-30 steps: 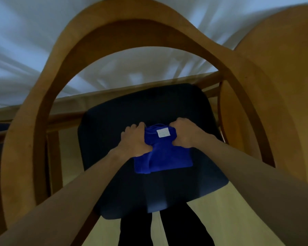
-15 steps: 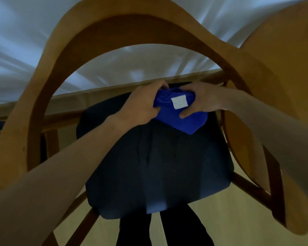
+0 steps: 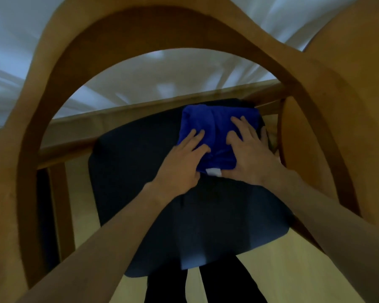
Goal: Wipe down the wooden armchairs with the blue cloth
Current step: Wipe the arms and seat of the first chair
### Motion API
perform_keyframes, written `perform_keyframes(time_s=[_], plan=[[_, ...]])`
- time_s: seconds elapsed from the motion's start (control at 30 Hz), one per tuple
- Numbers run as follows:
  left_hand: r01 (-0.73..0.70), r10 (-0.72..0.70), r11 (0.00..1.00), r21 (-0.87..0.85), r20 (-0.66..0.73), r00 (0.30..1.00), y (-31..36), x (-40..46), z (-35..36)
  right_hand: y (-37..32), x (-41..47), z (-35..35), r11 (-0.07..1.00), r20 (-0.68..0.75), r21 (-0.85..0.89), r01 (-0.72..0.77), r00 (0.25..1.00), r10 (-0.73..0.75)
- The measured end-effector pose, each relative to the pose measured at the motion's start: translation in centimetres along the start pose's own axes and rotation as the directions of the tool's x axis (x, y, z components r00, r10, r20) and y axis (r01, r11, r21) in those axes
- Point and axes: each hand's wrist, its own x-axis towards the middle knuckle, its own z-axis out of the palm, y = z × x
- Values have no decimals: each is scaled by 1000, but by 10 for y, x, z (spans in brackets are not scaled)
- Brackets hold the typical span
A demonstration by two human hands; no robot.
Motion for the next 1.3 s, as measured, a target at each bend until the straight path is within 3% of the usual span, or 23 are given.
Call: perform_keyframes(time_s=[0.1,0.17,0.23,0.3,0.4,0.5,0.63,0.7,0.8,0.87,0.97,1.07,1.13,1.2,1.3], plan=[[39,-59,988,-150,-125,990,-8,-17,5,-5,14,-1,997,-107,63,40,994,-33],[120,-171,965,-235,-209,963,-17,-27,7,-10,31,-2,998,-108,60,11,994,-4],[224,-335,908,-355,-290,896,-28,-36,8,-23,42,7,996,-82,63,-66,994,71],[260,-427,859,-442,-337,839,-37,-41,11,-42,37,22,989,-145,10,-148,978,148],[254,-429,862,-438,-366,825,-42,-48,13,-68,18,38,976,-222,-6,-219,952,212],[195,-404,858,-476,-389,828,-43,-51,11,-65,24,19,978,-286,77,-195,935,209],[151,-441,805,-574,-408,800,-49,-49,-3,-32,60,-38,957,-483,190,-220,827,286],[165,-445,807,-567,-402,800,-52,-47,-7,-17,78,-56,917,-430,267,-297,815,389],[188,-456,795,-576,-365,812,-57,-46,-11,-25,83,-41,921,-249,190,-339,891,379],[214,-485,757,-617,-312,817,-64,-48,-10,-48,70,-16,921,-285,166,-352,877,386],[264,-542,708,-655,-264,798,-72,-53,-4,-81,35,22,960,-342,136,-243,898,276],[279,-540,716,-640,-256,802,-68,-53,3,-93,0,44,992,-230,96,-77,968,97],[269,-525,715,-645,-241,816,-64,-53,8,-86,-8,39,988,-172,148,-40,983,66],[247,-496,719,-650,-230,837,-61,-52,11,-68,0,19,964,-314,259,-62,938,145],[215,-486,718,-662,-255,836,-59,-50,12,-27,28,-22,922,-516,311,-230,774,367]])
